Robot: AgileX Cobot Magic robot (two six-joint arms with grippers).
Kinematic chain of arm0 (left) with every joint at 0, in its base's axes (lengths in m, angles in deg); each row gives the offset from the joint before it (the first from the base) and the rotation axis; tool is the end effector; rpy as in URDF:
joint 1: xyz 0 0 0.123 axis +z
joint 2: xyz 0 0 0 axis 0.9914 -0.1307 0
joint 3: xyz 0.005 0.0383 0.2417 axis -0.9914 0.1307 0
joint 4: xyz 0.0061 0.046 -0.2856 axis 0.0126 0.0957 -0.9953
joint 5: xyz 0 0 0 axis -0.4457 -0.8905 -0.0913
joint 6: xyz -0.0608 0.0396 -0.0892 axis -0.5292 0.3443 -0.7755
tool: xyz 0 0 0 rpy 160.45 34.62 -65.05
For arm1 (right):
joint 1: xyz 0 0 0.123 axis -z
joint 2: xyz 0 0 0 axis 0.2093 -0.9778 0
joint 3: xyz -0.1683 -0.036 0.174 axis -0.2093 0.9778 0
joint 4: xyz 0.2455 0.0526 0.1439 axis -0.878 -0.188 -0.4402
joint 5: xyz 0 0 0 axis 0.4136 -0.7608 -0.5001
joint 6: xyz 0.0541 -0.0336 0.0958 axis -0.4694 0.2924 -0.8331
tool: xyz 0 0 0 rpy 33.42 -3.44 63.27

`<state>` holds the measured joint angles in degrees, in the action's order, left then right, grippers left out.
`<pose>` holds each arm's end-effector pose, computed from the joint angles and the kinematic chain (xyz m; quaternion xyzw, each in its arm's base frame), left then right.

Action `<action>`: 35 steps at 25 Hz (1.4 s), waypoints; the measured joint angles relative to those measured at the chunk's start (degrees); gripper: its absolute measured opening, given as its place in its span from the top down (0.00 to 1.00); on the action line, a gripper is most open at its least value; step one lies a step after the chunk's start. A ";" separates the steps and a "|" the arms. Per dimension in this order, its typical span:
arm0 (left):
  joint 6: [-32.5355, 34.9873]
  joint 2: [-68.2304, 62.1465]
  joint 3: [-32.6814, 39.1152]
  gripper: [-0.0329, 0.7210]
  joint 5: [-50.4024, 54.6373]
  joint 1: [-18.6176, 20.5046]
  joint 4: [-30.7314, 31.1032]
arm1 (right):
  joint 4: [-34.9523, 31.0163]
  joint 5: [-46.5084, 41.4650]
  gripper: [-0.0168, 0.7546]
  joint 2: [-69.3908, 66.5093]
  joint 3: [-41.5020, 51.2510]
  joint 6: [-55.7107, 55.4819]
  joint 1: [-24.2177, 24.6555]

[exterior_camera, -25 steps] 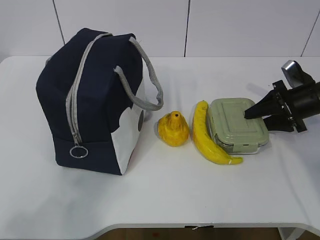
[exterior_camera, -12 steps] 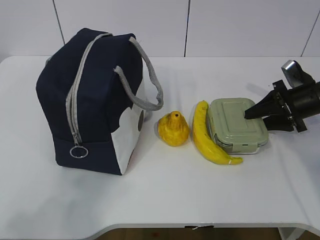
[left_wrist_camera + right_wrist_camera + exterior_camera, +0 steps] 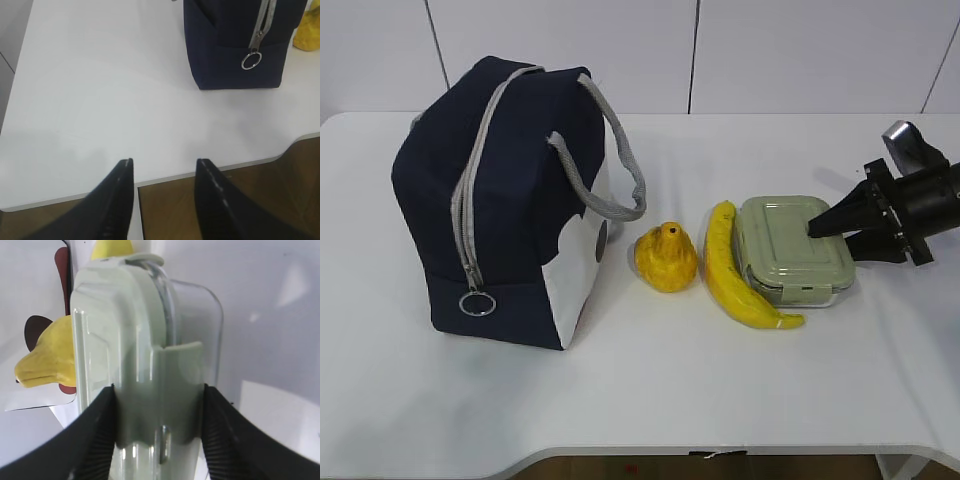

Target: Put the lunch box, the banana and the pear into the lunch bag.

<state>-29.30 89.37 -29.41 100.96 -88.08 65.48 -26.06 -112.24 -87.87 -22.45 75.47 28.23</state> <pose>0.0850 -0.0183 0.2860 0.0821 0.8594 -0.0512 0.5022 0.4111 -0.0224 0.0649 0.0391 0.8914 0.4406 0.0990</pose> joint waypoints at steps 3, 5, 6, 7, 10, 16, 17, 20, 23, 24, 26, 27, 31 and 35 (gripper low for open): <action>0.00 0.00 0.00 0.55 0.00 0.00 0.00 | 0.00 0.00 0.49 0.00 0.00 0.00 0.00; 0.00 0.00 0.00 0.55 0.00 0.00 0.00 | 0.00 0.00 0.49 0.00 0.00 0.00 0.00; 0.00 0.00 0.00 0.55 0.00 0.00 0.00 | 0.00 0.00 0.49 0.00 0.00 0.00 0.00; 0.00 0.00 0.00 0.55 0.00 0.00 0.00 | 0.00 0.00 0.49 0.00 0.00 -0.08 0.00; 0.00 0.00 0.00 0.55 0.00 0.00 0.00 | 0.00 0.00 0.49 0.00 0.00 -0.08 0.00; 0.00 0.00 0.00 0.55 0.00 0.00 0.00 | 0.00 0.00 0.49 0.00 0.00 -0.08 -0.08; 0.00 0.00 0.00 0.55 0.00 0.00 0.00 | 0.00 0.00 0.49 0.00 0.00 -0.08 -0.08; 0.00 0.00 0.00 0.55 0.00 0.00 0.00 | 0.00 0.00 0.49 0.00 0.00 -0.08 -0.08; 0.00 0.00 0.00 0.55 0.00 0.00 0.00 | 0.00 0.00 0.49 0.00 0.00 -0.22 -0.08; 0.00 0.00 0.00 0.55 0.00 0.00 0.00 | 0.00 0.00 0.49 0.00 0.00 -0.22 -0.08; 0.00 0.00 0.00 0.55 0.00 0.00 0.00 | 0.00 0.00 0.49 0.00 0.00 -0.25 -0.08; 0.00 0.00 0.00 0.55 0.00 0.00 0.00 | 0.00 0.00 0.49 0.00 0.00 -0.25 -0.08; 0.00 0.00 0.00 0.55 0.00 0.00 0.00 | 0.00 0.00 0.49 0.00 0.00 -0.35 -0.08; 0.00 0.00 0.00 0.55 0.00 0.00 0.00 | 0.00 0.00 0.49 0.00 0.00 -0.47 -0.08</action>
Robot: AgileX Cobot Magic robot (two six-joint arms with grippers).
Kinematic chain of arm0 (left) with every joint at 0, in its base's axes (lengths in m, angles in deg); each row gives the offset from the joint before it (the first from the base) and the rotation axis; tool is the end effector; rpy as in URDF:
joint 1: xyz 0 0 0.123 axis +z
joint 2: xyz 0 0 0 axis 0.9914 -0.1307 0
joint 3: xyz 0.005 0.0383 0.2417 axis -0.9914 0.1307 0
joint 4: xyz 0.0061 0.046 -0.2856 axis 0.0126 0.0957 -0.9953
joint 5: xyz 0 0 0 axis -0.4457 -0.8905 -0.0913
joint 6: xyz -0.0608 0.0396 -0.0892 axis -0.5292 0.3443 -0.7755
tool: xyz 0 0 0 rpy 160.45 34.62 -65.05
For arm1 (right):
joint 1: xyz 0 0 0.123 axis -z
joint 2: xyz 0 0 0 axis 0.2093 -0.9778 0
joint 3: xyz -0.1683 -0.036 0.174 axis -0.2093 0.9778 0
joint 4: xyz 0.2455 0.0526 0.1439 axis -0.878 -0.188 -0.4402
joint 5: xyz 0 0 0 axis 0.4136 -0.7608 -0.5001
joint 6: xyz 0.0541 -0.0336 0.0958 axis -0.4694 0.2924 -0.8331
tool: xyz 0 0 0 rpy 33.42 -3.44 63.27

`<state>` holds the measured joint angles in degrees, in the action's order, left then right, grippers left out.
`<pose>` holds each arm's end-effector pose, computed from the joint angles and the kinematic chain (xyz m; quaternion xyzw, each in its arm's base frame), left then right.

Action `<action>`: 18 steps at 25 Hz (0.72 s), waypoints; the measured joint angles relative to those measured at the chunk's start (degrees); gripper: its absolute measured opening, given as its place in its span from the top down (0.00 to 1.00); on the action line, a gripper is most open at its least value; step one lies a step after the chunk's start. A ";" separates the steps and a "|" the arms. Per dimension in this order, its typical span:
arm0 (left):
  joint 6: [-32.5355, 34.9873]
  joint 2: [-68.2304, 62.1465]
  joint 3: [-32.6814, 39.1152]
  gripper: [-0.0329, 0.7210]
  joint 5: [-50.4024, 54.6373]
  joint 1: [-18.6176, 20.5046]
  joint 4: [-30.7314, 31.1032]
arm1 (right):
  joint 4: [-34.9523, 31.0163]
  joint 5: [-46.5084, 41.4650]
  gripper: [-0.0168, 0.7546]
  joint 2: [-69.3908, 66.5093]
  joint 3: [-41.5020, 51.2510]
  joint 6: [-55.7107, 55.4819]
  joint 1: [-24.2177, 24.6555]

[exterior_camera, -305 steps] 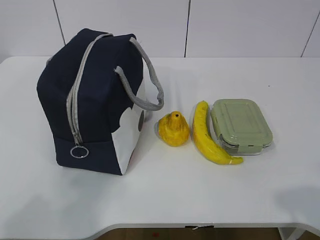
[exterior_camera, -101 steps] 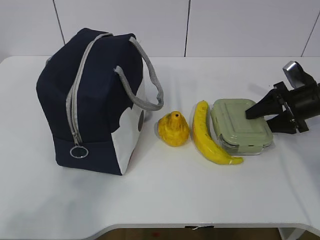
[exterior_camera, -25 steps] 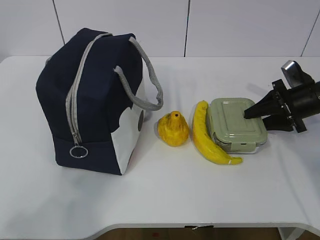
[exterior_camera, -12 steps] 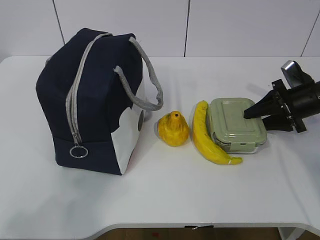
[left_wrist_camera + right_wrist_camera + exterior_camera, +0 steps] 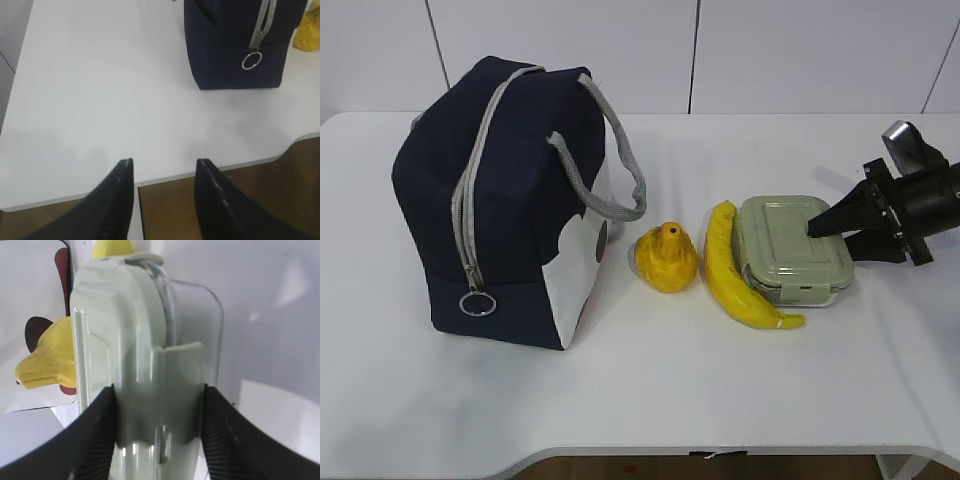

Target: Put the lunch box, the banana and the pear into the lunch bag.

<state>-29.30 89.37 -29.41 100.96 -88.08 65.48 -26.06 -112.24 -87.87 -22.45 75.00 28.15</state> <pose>0.0850 -0.0183 0.2860 0.0821 0.8594 -0.0512 0.5022 0.4111 -0.0219 0.0649 0.0422 0.8912 0.4411 0.0969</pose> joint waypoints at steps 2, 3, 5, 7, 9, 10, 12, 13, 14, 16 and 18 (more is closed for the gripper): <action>0.00 0.00 0.00 0.55 0.00 0.00 0.00 | 0.00 0.00 0.49 0.00 0.00 -0.11 0.00; 0.00 0.00 0.00 0.55 0.00 0.00 0.00 | 0.00 0.00 0.49 0.00 0.00 -0.25 0.00; 0.00 0.00 0.00 0.55 0.00 0.00 0.00 | 0.00 0.00 0.49 0.00 0.00 -0.49 0.00; 0.00 0.00 0.00 0.55 0.00 0.00 0.00 | 0.00 0.00 0.49 0.00 0.00 -0.60 0.00; 0.00 0.00 0.00 0.55 0.00 0.00 0.00 | 0.00 0.00 0.49 0.00 0.00 -0.72 0.00; 0.00 0.00 0.00 0.55 0.00 0.00 0.00 | 0.00 0.00 0.49 0.00 0.00 -0.72 0.00; 0.00 0.00 0.00 0.55 0.00 0.00 0.00 | 0.00 0.00 0.49 0.00 0.00 -0.72 0.00; 0.00 0.00 0.00 0.55 0.00 0.00 0.00 | 0.00 -0.10 0.49 0.00 0.00 -0.72 0.00; 0.00 0.00 0.00 0.55 0.00 0.00 0.00 | 0.00 -0.09 0.49 0.00 0.00 -0.72 0.00; 0.00 0.00 0.00 0.55 0.00 0.00 0.00 | -0.10 -0.09 0.49 0.00 0.00 -0.79 0.00; 0.00 0.00 0.00 0.55 0.00 0.00 0.00 | -0.10 -0.09 0.49 0.00 0.00 -0.79 0.00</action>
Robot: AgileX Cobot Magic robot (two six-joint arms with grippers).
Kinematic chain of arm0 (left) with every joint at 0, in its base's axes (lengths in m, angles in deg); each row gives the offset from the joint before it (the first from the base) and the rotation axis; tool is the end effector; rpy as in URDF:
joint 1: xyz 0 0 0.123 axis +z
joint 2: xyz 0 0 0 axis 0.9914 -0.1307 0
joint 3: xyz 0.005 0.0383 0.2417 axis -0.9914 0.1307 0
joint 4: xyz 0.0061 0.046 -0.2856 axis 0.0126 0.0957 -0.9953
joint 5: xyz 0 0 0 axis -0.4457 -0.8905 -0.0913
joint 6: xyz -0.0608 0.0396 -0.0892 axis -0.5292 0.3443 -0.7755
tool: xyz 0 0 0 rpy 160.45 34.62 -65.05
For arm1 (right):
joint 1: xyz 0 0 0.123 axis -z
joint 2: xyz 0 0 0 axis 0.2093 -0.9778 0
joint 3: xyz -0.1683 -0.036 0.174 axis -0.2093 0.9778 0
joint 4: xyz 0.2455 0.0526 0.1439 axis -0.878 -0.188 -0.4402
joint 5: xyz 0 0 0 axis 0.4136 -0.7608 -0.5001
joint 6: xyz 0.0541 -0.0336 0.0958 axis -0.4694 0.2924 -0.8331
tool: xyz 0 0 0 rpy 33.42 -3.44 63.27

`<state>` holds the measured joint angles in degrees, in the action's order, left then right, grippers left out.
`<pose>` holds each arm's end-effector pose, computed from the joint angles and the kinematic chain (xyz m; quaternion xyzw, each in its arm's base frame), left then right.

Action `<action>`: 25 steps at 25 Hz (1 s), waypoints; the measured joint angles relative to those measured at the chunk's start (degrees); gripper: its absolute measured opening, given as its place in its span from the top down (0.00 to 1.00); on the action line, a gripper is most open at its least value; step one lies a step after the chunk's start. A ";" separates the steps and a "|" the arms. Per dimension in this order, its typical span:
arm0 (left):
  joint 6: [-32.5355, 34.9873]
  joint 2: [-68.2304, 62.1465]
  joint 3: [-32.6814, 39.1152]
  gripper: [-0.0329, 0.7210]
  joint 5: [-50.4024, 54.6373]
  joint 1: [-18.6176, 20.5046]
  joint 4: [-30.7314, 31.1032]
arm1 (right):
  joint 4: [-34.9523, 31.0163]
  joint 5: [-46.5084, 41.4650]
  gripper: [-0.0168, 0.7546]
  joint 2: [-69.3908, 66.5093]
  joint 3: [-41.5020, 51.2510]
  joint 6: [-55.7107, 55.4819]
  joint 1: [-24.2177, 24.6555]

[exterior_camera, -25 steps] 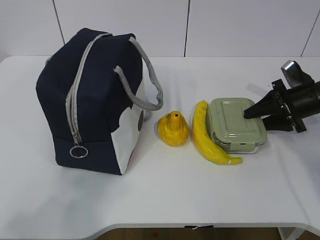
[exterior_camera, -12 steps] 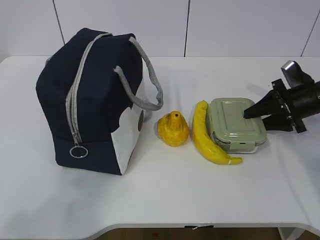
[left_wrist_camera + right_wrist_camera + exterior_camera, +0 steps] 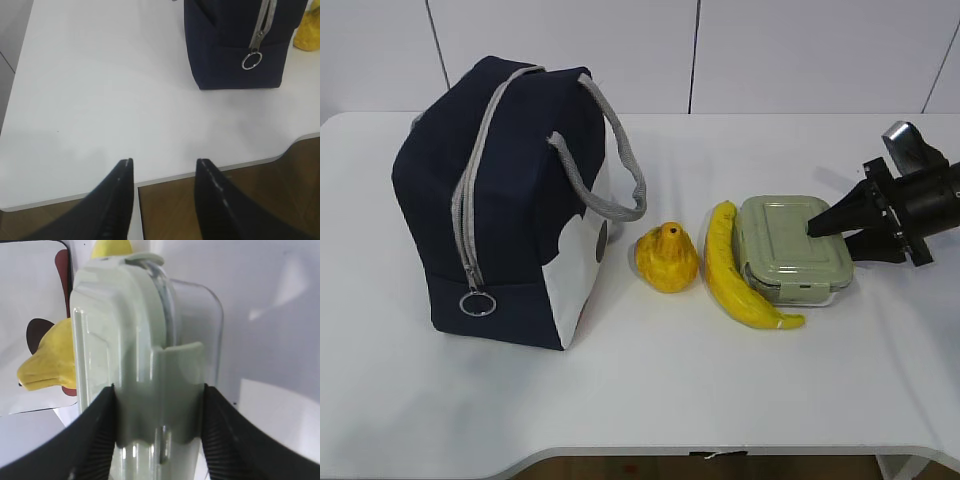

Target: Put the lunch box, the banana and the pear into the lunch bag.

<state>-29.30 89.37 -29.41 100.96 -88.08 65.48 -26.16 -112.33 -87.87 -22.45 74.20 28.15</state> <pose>0.0850 -0.0183 0.2860 0.0821 0.8594 -0.0512 0.5022 0.4111 -0.0217 0.0651 0.0485 0.8904 0.4428 0.0937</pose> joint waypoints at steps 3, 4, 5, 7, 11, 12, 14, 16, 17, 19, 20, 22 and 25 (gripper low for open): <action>0.00 0.00 0.00 0.55 0.00 0.00 0.00 | -0.34 0.00 0.49 0.00 0.00 0.00 0.00; 0.00 0.00 0.00 0.55 0.00 0.00 0.00 | -0.37 0.00 0.49 0.00 0.00 -0.05 0.00; 0.00 0.00 0.00 0.55 0.00 0.00 0.00 | -0.46 0.00 0.49 0.00 0.00 -0.15 0.00; 0.00 0.00 0.00 0.55 0.00 0.00 0.00 | -0.50 0.00 0.49 0.00 0.00 -0.29 0.00; 0.00 0.00 0.00 0.55 0.00 0.00 0.00 | -0.60 0.00 0.49 0.13 0.00 -0.58 0.00; 0.00 0.00 0.00 0.55 0.00 0.00 0.00 | -0.60 0.28 0.49 0.27 0.00 -0.73 0.00; 0.00 0.00 0.00 0.55 0.00 0.00 0.00 | -0.48 0.69 0.49 0.41 0.00 -1.10 0.00; 0.00 0.00 0.00 0.55 0.00 0.00 0.00 | -0.48 0.79 0.49 0.49 0.00 -1.74 0.00; 0.00 0.00 0.00 0.55 0.00 0.00 0.00 | -0.48 0.81 0.49 0.60 0.00 -1.93 0.00; 0.00 0.00 0.00 0.55 0.00 0.00 0.00 | -0.48 1.02 0.49 0.89 0.00 -2.30 0.00; 0.00 0.00 0.00 0.55 0.00 0.00 0.00 | -0.22 1.33 0.49 1.28 0.00 -2.58 0.00; 0.00 0.00 0.00 0.55 0.00 0.00 0.00 | 0.17 1.95 0.49 1.78 0.00 -2.68 0.00; 0.00 0.00 0.00 0.55 0.00 0.00 0.00 | 0.17 2.22 0.49 2.73 0.00 -3.02 0.00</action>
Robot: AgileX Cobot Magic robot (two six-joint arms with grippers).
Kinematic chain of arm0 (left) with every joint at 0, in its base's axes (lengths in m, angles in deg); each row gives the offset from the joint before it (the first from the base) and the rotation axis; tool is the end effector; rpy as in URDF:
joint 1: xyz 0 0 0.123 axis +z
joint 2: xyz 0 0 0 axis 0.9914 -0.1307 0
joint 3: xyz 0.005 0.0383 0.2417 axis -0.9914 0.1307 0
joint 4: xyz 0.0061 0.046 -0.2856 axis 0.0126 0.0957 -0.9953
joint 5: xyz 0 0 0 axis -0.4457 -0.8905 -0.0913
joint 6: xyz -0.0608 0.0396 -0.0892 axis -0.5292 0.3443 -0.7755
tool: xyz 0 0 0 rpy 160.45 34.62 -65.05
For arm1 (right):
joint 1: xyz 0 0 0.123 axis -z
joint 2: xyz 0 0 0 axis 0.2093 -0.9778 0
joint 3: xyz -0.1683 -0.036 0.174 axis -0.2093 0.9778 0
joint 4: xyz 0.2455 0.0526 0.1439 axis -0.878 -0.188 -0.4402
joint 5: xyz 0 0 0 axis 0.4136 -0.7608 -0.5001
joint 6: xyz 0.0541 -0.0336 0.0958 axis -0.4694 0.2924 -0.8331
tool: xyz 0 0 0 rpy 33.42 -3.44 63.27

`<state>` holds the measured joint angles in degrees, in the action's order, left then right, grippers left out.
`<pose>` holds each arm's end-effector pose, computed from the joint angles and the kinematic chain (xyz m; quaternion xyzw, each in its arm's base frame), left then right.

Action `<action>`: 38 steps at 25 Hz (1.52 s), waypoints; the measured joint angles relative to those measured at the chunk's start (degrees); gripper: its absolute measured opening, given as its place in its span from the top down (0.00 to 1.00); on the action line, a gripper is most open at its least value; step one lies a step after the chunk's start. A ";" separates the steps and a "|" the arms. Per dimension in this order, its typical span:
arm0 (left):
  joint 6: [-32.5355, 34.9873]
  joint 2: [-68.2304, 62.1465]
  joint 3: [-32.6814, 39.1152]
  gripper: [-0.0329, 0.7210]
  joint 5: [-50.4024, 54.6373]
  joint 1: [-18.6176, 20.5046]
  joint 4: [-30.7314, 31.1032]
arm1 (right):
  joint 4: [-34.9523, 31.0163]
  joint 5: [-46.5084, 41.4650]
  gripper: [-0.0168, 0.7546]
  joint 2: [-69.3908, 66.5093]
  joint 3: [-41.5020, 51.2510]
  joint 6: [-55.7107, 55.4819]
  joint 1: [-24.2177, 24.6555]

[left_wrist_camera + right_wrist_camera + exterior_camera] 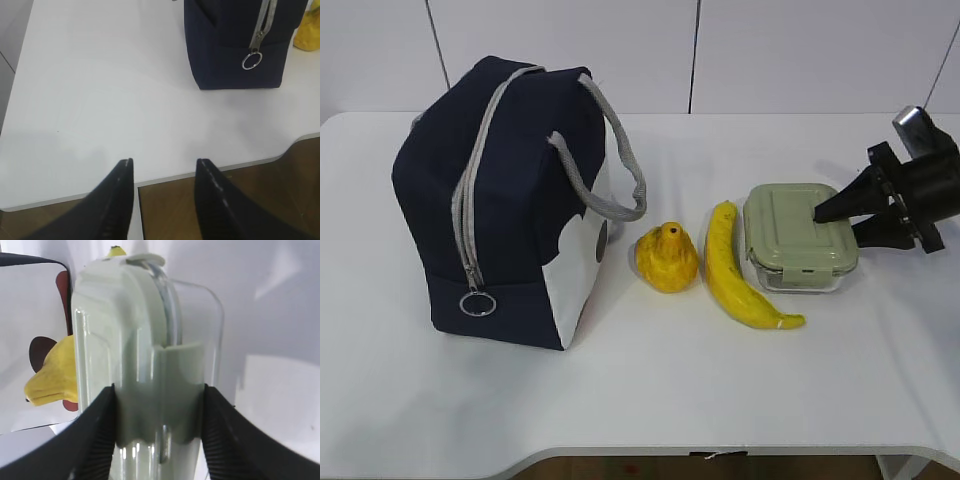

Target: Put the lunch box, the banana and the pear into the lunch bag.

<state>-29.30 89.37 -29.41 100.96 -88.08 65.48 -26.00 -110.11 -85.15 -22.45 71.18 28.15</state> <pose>0.0850 -0.0183 0.2860 0.0821 0.8594 -0.0512 0.5022 0.4164 -0.0249 0.0822 0.0684 0.8939 0.4279 0.1147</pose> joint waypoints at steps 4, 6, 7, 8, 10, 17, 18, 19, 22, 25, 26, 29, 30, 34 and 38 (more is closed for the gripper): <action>0.00 0.00 0.00 0.55 0.00 0.00 0.00 | 0.00 0.00 0.49 0.09 0.00 -0.14 0.00; 0.00 0.00 0.00 0.55 0.00 0.00 0.00 | 0.00 0.00 0.49 0.09 0.00 -0.23 0.00; 0.00 0.00 0.00 0.55 0.00 0.00 0.00 | 0.00 0.00 0.49 0.09 0.00 -0.26 0.00; 0.00 0.00 0.00 0.55 0.00 0.00 0.00 | 0.00 0.00 0.49 0.09 0.00 -0.26 0.00; 0.00 0.00 0.00 0.55 0.00 0.00 0.00 | 0.00 0.00 0.49 0.09 0.00 -0.26 0.00; 0.00 0.00 0.00 0.55 0.00 0.00 0.00 | -0.11 0.00 0.49 0.09 0.00 -0.86 0.00; 0.00 0.00 0.00 0.55 0.00 0.00 0.00 | -0.24 0.00 0.49 0.09 0.00 -0.96 0.00; 0.00 0.00 0.00 0.55 0.00 0.00 0.00 | -0.38 0.00 0.49 0.14 0.00 -1.08 0.00; 0.00 0.00 0.00 0.55 0.00 0.00 0.00 | -0.51 0.00 0.49 1.32 0.00 -1.32 0.00; 0.00 0.00 0.00 0.55 0.00 0.00 0.00 | -1.82 0.00 0.49 2.95 0.00 -1.71 0.00; 0.00 0.00 0.00 0.55 0.00 0.00 0.00 | -2.27 0.00 0.49 3.62 0.00 -2.20 0.00; -0.04 0.00 0.00 0.55 -0.11 0.00 0.00 | -2.61 0.00 0.49 5.02 0.00 -2.88 -0.20; -0.04 0.00 0.00 0.55 -0.11 0.00 -0.22 | -2.65 0.00 0.49 5.49 0.00 -3.04 -0.44; -0.04 0.00 0.00 0.55 -0.22 0.00 -1.76 | -2.65 -0.11 0.49 6.74 0.00 -4.12 -2.43; -0.04 -0.85 0.00 0.55 -0.56 0.00 -3.38 | -2.65 -0.19 0.49 8.22 0.13 -5.37 -3.85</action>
<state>-29.34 88.52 -29.41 100.40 -88.08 62.09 -28.65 -110.30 -76.93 -22.32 65.81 24.30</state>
